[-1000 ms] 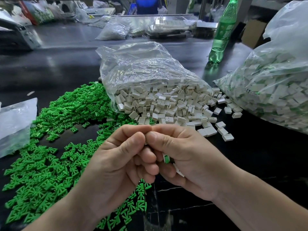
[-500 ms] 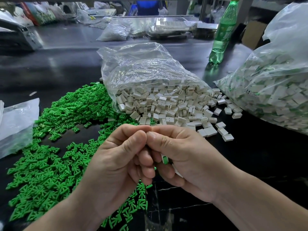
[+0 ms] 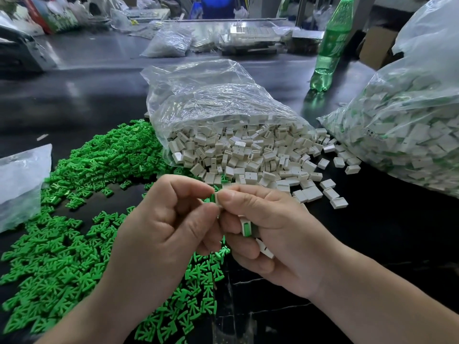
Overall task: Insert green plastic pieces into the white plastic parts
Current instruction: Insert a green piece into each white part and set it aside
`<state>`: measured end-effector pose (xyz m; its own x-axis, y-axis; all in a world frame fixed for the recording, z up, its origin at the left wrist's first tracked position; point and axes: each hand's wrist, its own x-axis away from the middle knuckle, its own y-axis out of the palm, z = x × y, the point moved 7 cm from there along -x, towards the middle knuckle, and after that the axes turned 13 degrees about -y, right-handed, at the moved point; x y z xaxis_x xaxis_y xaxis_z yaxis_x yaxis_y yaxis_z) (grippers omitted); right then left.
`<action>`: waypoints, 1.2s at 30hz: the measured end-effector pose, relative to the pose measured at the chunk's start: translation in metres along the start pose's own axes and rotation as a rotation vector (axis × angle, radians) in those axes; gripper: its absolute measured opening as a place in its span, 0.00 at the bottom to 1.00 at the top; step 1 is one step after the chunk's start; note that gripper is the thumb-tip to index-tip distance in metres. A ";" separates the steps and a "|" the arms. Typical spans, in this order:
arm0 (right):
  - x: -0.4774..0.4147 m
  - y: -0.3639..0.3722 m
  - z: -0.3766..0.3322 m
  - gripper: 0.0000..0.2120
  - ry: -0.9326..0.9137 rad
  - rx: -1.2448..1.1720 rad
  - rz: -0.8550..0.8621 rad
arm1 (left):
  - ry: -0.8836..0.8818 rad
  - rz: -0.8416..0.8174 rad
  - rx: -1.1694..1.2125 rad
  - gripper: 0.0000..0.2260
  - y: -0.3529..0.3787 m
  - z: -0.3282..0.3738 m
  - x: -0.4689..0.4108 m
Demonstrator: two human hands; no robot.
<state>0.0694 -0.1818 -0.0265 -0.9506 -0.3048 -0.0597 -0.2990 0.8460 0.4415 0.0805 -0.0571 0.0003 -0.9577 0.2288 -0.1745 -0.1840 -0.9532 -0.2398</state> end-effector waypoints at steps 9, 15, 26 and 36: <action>-0.001 0.007 -0.002 0.07 0.059 -0.326 -0.092 | 0.175 0.120 -0.199 0.09 -0.003 0.017 0.007; -0.009 -0.014 -0.041 0.05 -0.129 -0.600 -0.048 | 0.108 0.005 -0.486 0.15 0.011 0.005 0.001; -0.010 -0.038 -0.027 0.08 -0.038 -0.435 0.230 | 0.341 -0.436 -1.109 0.20 0.065 -0.015 0.010; -0.009 -0.039 -0.021 0.07 0.005 -0.365 0.238 | 0.406 -0.289 -1.033 0.10 0.052 -0.011 0.004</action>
<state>0.0914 -0.2217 -0.0243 -0.9887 -0.1228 0.0859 -0.0214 0.6831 0.7300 0.0695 -0.1035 -0.0230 -0.7324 0.6388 -0.2358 0.0637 -0.2804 -0.9578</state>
